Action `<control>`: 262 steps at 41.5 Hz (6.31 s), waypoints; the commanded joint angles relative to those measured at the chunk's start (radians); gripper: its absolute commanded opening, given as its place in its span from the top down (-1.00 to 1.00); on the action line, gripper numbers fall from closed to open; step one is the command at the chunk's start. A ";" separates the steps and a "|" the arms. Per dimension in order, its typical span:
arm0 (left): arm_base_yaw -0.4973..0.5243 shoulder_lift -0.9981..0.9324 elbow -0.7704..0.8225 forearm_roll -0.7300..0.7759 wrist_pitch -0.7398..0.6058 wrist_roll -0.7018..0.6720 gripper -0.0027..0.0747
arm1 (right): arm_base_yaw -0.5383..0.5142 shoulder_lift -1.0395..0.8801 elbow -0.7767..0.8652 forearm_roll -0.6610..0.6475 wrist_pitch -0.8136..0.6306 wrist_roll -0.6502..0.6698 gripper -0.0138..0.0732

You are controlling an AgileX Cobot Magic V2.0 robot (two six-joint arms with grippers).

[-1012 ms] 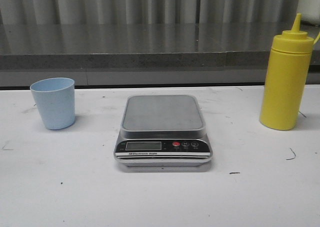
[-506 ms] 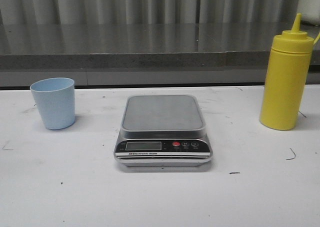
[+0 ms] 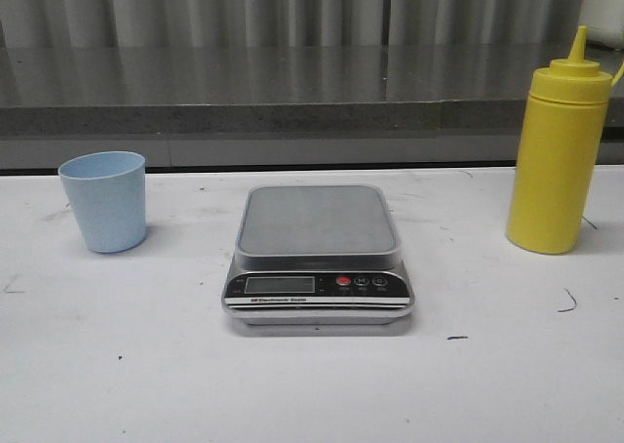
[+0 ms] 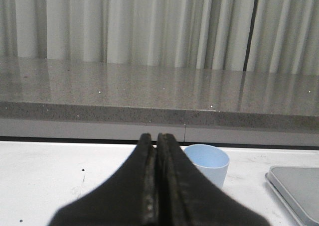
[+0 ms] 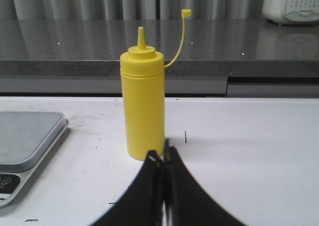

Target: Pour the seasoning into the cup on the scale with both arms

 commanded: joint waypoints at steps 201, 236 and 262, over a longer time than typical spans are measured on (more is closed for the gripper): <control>-0.419 1.726 -1.555 -0.121 0.822 0.101 0.98 | -0.006 0.630 -0.662 -0.102 0.520 -0.022 -0.41; -0.537 2.023 -1.890 0.035 0.981 -0.039 0.98 | -0.006 0.630 -0.662 -0.102 0.525 -0.022 -0.41; -0.537 2.051 -1.892 0.040 0.978 -0.039 -0.16 | -0.006 0.630 -0.662 -0.102 0.526 -0.022 -0.41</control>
